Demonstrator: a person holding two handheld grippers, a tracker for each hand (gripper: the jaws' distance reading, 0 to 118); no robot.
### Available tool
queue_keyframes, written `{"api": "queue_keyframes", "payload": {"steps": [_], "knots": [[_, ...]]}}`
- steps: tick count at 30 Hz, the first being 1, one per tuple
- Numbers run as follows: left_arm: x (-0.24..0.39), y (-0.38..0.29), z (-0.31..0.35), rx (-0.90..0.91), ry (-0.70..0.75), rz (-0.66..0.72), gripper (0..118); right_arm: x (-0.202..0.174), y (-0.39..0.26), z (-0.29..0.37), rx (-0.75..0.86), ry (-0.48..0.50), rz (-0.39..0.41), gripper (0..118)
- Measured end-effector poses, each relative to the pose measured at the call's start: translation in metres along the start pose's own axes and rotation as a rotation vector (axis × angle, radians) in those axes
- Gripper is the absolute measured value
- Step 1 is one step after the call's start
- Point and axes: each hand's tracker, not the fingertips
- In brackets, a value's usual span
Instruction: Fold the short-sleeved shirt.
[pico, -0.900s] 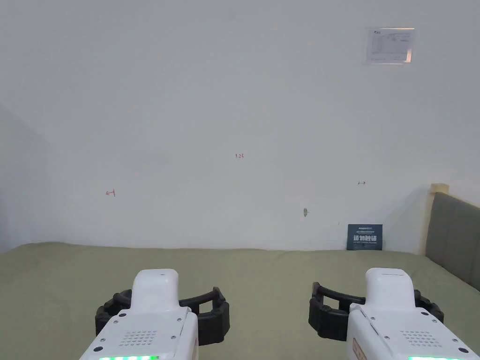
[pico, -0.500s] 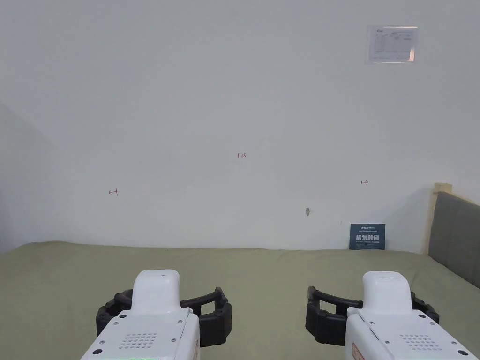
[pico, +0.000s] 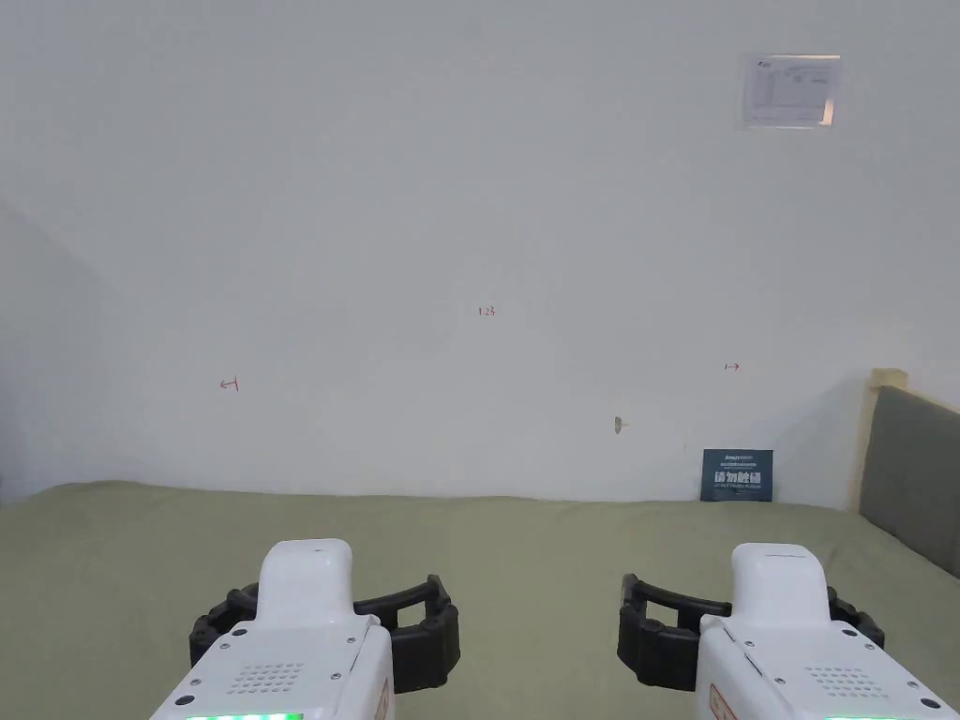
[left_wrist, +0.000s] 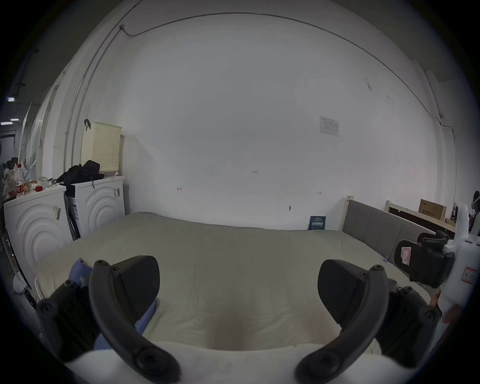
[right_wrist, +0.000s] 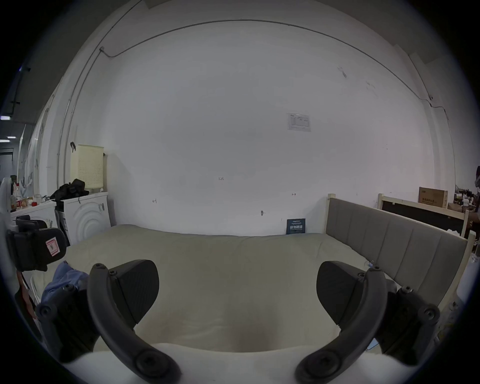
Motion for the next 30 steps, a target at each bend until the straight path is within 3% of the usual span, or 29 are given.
{"api": "queue_keyframes", "payload": {"steps": [2, 3, 4, 5, 6, 7, 9, 13, 24, 28, 30], "knots": [[0.0, -0.001, 0.0, -0.012, -0.003, 0.006, 118, 0.0, 0.0, 0.0, -0.011, 0.0, -0.003, 116], [-0.001, -0.001, -0.001, -0.018, -0.011, 0.005, 118, -0.001, 0.0, 0.0, -0.019, -0.001, -0.004, 110], [-0.001, -0.002, -0.001, -0.024, -0.016, 0.005, 118, -0.001, 0.0, 0.0, -0.023, 0.002, -0.006, 96], [0.0, -0.003, -0.001, -0.03, -0.014, 0.003, 111, -0.001, -0.001, 0.002, -0.026, 0.006, -0.004, 63], [0.0, -0.004, -0.001, -0.037, -0.024, -0.008, 62, -0.003, -0.001, 0.002, -0.027, -0.016, 0.001, 0], [0.002, -0.005, 0.0, -0.032, -0.023, -0.018, 2, -0.004, -0.002, 0.0, -0.032, -0.039, 0.0, 0], [0.004, -0.009, -0.003, -0.032, 0.064, -0.06, 0, 0.0, -0.005, -0.002, -0.036, -0.032, -0.014, 0], [0.001, -0.006, -0.004, -0.053, 0.005, -0.001, 0, 0.002, -0.009, 0.001, -0.038, -0.014, -0.006, 0], [0.002, -0.005, -0.005, -0.057, 0.015, -0.049, 1, -0.008, -0.014, 0.0, -0.047, 0.008, 0.043, 0], [-0.027, -0.008, 0.005, -0.063, 0.105, -0.055, 2, -0.028, -0.016, -0.008, -0.071, 0.057, 0.039, 0], [-0.053, -0.008, 0.017, -0.06, 0.199, -0.054, 2, -0.055, -0.019, -0.015, -0.08, 0.122, 0.038, 0]]}}
